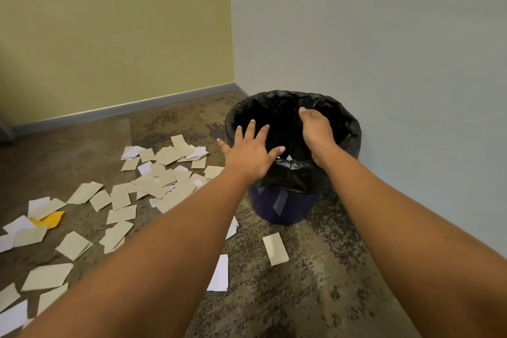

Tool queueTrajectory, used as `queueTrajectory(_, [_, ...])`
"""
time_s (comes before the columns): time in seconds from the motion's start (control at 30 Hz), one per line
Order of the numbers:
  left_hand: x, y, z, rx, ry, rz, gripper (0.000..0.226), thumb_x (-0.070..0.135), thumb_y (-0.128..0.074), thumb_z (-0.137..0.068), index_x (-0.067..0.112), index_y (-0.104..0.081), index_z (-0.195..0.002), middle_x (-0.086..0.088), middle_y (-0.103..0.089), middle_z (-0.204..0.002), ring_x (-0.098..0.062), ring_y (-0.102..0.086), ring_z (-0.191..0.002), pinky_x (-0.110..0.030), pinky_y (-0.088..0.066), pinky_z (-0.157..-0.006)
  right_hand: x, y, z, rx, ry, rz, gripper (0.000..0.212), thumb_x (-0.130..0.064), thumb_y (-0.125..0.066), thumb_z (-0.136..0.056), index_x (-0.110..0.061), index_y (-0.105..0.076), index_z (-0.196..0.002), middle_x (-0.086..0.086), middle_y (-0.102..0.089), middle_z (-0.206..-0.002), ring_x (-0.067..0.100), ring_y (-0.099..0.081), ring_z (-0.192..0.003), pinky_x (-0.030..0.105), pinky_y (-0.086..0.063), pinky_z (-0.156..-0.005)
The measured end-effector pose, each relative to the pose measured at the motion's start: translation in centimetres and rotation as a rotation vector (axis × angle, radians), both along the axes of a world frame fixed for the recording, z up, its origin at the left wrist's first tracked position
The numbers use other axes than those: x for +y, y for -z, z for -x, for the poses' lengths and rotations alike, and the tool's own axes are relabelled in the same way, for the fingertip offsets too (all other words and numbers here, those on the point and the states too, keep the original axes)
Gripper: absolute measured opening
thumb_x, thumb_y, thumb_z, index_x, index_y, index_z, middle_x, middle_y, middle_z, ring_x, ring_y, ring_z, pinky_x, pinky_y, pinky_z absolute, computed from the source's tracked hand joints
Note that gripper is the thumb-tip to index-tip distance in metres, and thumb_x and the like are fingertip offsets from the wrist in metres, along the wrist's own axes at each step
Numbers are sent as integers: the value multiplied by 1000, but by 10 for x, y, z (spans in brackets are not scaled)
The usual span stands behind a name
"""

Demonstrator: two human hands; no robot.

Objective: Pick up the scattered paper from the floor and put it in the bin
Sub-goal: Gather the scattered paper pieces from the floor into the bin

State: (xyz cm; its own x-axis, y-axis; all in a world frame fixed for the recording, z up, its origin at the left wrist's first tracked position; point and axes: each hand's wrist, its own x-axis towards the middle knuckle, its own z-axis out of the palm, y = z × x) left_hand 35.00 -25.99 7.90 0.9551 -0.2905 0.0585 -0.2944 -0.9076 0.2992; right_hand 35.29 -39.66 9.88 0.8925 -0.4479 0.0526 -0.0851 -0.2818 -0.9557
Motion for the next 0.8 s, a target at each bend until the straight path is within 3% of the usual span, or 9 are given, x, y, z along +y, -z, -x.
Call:
queueTrajectory(0.2, [31,35,34,-192,-71,164,58,52,-36,-95,30,-23,-147,3,-11,-158,-19,-7,-146,-58,-12,-113,39,13,35,-354,-99,448,23,-18,-47,-96,-8,-67,-103,6,-66,-101,14,-57,-96,11,-31,-76])
queueTrajectory(0.33, [72,83,67,-153,-139,185,56,49,-39,-95,28,-27,-145,1,-14,-157,-20,-14,-145,-55,-17,-112,73,48,70,-436,-334,593,21,-16,-51,-91,-3,-67,-91,10,-65,-90,20,-58,-87,21,-37,-76])
queueTrajectory(0.4, [94,111,87,-71,-179,170,56,48,-41,-94,27,-27,-145,-1,-14,-157,-21,-15,-144,-55,-20,-111,86,76,86,-360,-437,639,23,-19,-49,-90,-3,-66,-92,10,-64,-90,24,-58,-89,22,-36,-76])
queueTrajectory(0.53, [139,165,128,189,-180,38,67,48,-49,-91,27,-20,-147,-3,-7,-158,-24,-11,-145,-55,-20,-113,99,141,114,-35,-585,729,25,-24,-47,-96,-11,-63,-109,5,-60,-113,19,-50,-111,31,-41,-91])
queueTrajectory(0.63, [172,198,155,393,-87,-163,84,59,-52,-84,31,-9,-150,-2,6,-159,-25,1,-147,-58,-10,-114,106,189,131,181,-690,775,30,-29,-47,-94,-17,-57,-120,5,-53,-128,22,-44,-121,36,-40,-98])
queueTrajectory(0.73, [196,222,175,476,-133,-259,98,70,-52,-76,36,3,-149,-2,16,-158,-26,14,-146,-62,-1,-112,109,223,141,463,-738,890,47,-40,-48,-92,-25,-41,-136,4,-27,-151,26,-22,-139,49,-25,-111])
queueTrajectory(0.8, [205,234,183,468,-177,-291,107,77,-51,-70,35,9,-148,-3,22,-156,-29,19,-144,-64,4,-110,105,234,142,535,-659,907,54,-46,-48,-91,-28,-34,-140,4,-15,-156,27,-12,-143,54,-18,-112])
